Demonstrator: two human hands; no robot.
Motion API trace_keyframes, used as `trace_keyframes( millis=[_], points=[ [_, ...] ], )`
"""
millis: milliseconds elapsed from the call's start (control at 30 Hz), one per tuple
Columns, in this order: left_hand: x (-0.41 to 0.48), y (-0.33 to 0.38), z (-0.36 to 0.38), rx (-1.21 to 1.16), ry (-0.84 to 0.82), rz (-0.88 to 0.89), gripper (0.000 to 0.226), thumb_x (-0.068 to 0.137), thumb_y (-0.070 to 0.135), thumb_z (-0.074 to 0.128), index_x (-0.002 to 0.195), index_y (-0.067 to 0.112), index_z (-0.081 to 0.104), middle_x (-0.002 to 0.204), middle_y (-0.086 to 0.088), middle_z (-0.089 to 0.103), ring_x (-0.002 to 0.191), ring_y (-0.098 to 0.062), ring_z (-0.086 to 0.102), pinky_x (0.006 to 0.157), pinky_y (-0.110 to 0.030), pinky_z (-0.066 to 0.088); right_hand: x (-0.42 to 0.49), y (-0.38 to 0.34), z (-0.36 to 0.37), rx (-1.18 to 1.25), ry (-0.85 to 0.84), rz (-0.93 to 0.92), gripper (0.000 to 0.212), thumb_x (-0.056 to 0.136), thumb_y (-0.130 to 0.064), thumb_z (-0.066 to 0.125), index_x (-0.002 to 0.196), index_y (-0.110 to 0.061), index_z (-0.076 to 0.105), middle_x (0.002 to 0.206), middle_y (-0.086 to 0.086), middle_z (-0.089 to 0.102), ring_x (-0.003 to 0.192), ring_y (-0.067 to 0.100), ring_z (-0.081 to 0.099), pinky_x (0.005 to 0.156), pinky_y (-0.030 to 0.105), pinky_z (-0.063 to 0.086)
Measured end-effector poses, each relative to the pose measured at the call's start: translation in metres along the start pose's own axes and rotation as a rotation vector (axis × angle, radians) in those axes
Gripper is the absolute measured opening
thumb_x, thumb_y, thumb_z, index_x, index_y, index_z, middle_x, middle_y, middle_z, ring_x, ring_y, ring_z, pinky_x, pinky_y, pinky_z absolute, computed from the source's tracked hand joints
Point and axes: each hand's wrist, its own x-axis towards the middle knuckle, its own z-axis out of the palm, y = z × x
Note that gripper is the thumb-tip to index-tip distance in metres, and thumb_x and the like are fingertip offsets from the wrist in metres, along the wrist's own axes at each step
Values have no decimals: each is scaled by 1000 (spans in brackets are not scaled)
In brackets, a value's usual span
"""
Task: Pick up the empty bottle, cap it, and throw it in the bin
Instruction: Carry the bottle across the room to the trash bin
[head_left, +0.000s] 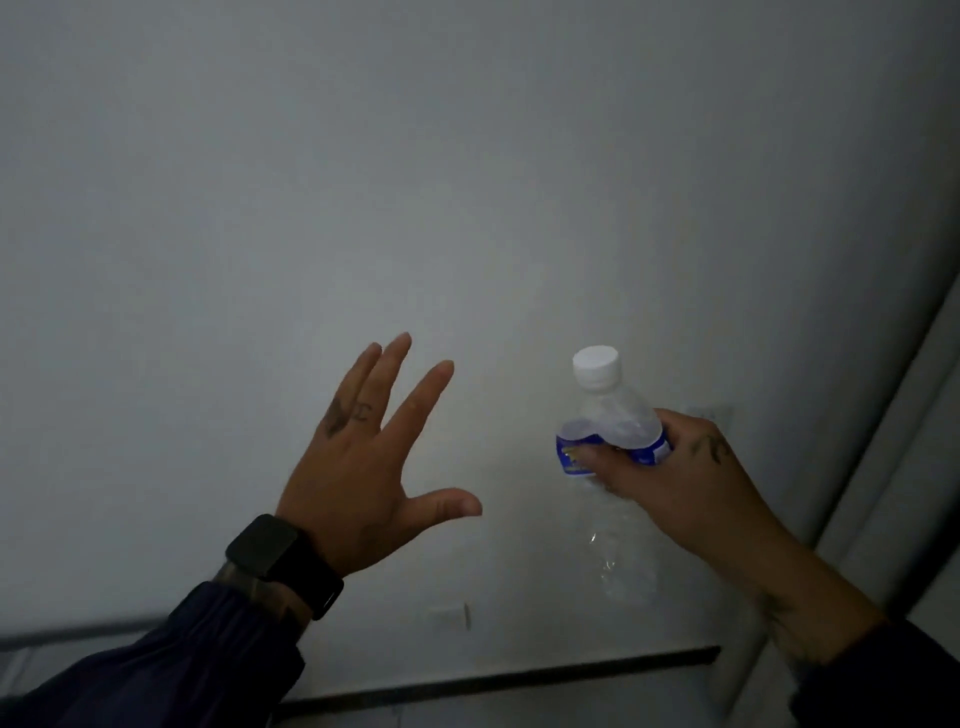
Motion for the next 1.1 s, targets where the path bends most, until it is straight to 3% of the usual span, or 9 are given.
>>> trace_keyframes(
  millis=[67,233,467,700,833,1000,1100],
  points=[
    [43,2,-57,18,47,20,112,68,96,36,157,38,2,169,-5,-1,155,-30,-2,114,-52,21,29,-62,-30,107,16,12,16,78,-20,85,91,-19,76,75,-1,79,65,11,75,57,23,60],
    [142,9,-192,19,142,24,114,66,97,35,156,40,-3,169,-9,-4,154,-34,-5,116,-54,16,93,-211,-95,321,-8,17,16,84,-7,78,88,-22,80,73,5,79,64,17,75,55,24,58],
    [234,22,-323,28,243,29,113,65,97,37,156,41,-2,169,-7,-4,154,-31,-8,117,-49,11,154,-353,-156,391,-40,-20,15,83,-4,79,94,-14,78,78,10,79,64,22,74,59,29,60],
    [255,28,-379,88,290,74,111,66,96,35,157,38,10,168,-9,5,154,-34,-1,116,-58,19,160,-407,-177,356,-16,-57,14,84,-5,78,95,-14,77,84,18,79,66,26,75,67,41,63],
    [248,23,-389,113,275,63,108,67,95,35,156,38,14,168,-10,8,154,-35,2,114,-67,24,158,-416,-174,365,-9,-60,16,84,-4,77,97,-14,76,88,21,78,67,25,75,66,38,63],
    [229,2,-403,144,288,52,104,69,93,38,155,36,21,167,-9,13,154,-34,6,113,-65,28,159,-426,-150,412,-34,-65,17,84,-3,77,96,-14,76,81,13,81,67,24,75,59,33,63],
    [210,-15,-417,173,279,26,103,70,93,38,154,36,23,167,-7,15,154,-32,7,115,-62,27,158,-436,-125,420,-81,-78,16,84,-6,78,98,-14,76,85,13,81,70,27,76,66,42,63]
  ],
)
